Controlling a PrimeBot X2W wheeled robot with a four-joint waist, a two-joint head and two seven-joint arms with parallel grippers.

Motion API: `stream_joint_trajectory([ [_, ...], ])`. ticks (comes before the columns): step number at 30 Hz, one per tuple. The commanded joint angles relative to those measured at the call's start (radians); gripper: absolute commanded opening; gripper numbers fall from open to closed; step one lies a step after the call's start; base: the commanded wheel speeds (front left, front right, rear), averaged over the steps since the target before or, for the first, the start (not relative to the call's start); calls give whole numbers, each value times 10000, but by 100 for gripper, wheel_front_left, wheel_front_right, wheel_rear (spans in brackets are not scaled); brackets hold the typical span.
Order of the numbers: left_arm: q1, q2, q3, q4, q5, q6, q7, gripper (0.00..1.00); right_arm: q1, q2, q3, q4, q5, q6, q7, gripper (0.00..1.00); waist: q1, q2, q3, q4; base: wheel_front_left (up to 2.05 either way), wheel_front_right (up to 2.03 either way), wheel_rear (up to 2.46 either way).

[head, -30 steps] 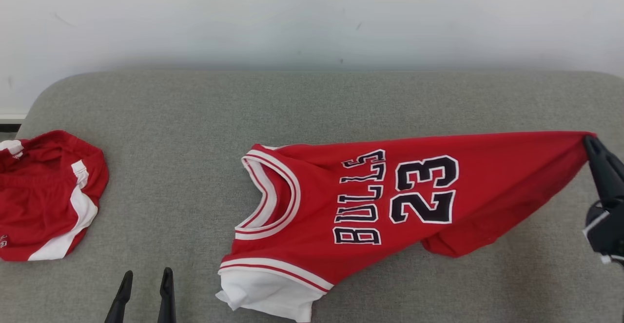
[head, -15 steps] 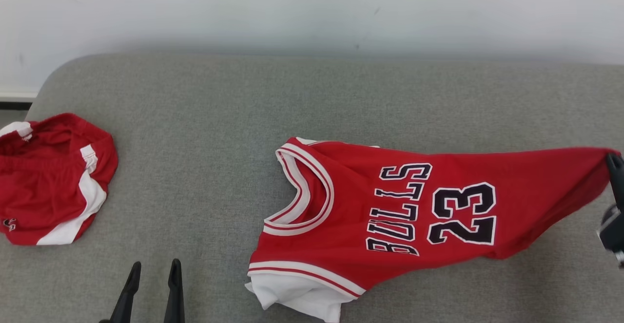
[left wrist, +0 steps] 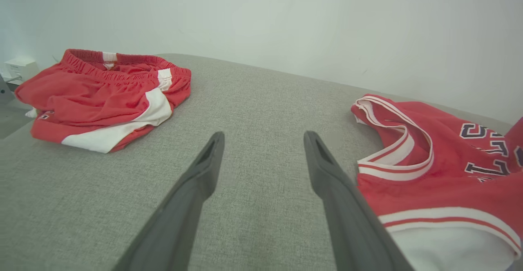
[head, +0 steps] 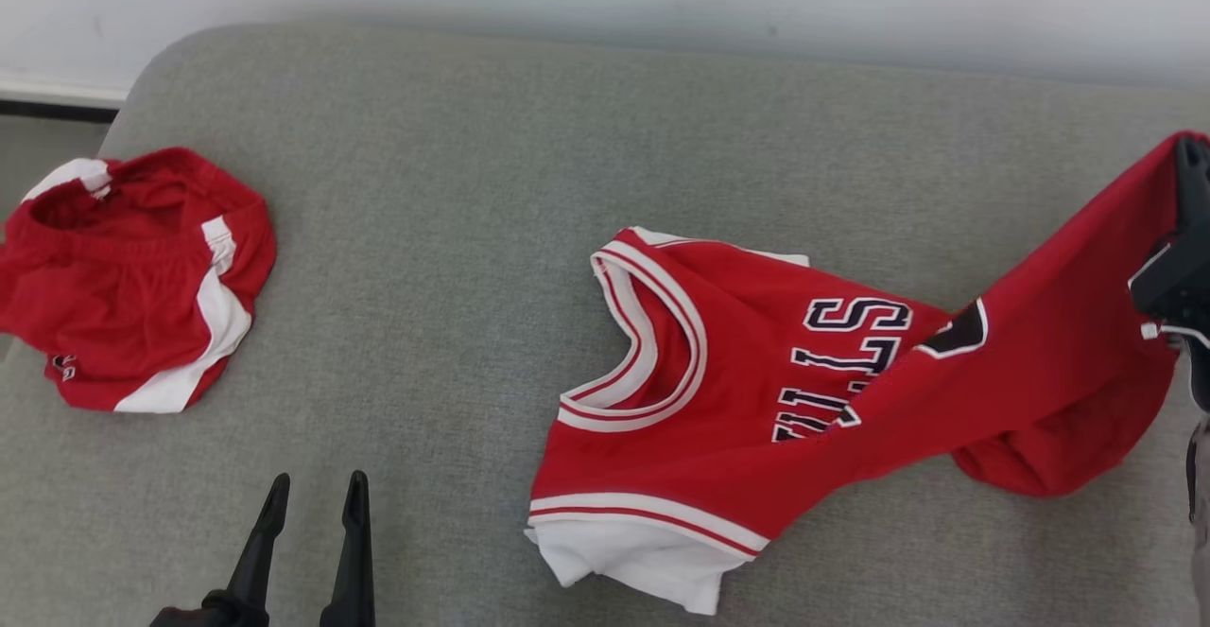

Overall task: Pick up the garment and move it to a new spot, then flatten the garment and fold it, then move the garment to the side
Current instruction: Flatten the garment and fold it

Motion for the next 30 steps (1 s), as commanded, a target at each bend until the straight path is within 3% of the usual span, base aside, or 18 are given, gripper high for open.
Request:
stream_joint_trajectory([
  [1, -128, -17, -9, 0, -14, -63, -33, 100, -188, -133, 74, 402, -59, 9, -192, 0, -1, -1, 239, 250, 0, 0, 0],
  [2, -127, -11, -22, 2, -20, -65, -33, 100, -314, -158, 112, 767, -118, 9, -289, 0, -1, -1, 257, 273, 0, 0, 0],
  [3, -134, -6, -37, -3, -23, -53, -33, 100, -442, -181, 182, 1095, -137, 9, -267, 13, -1, -1, 274, 292, 0, 0, 0],
  [4, -141, -7, -45, 7, -22, -39, -33, 100, -586, -200, 281, 1351, -84, 9, -216, 100, -1, -1, 275, 301, 0, 0, 0],
  [8, -157, -26, -36, 52, -27, -47, -33, 100, -780, -356, 822, 2001, 195, 9, 163, 100, -1, -1, 216, 221, 0, 0, 0],
  [14, 74, -30, 40, 173, -64, -53, -33, 100, -304, -640, 1206, 1987, 679, 9, 1480, 100, -1, -1, -239, -185, 0, 0, 0],
  [20, 279, -7, 60, 220, -118, -58, -33, 100, 1081, -696, 1247, 476, 882, 9, 2501, 100, -1, -1, -689, -619, 0, 0, 0],
  [30, 470, 124, 211, 165, -168, -49, -33, 100, 3822, 242, 647, -1743, 812, 9, 3220, 100, -1, -1, -913, -937, 0, 0, 0],
])
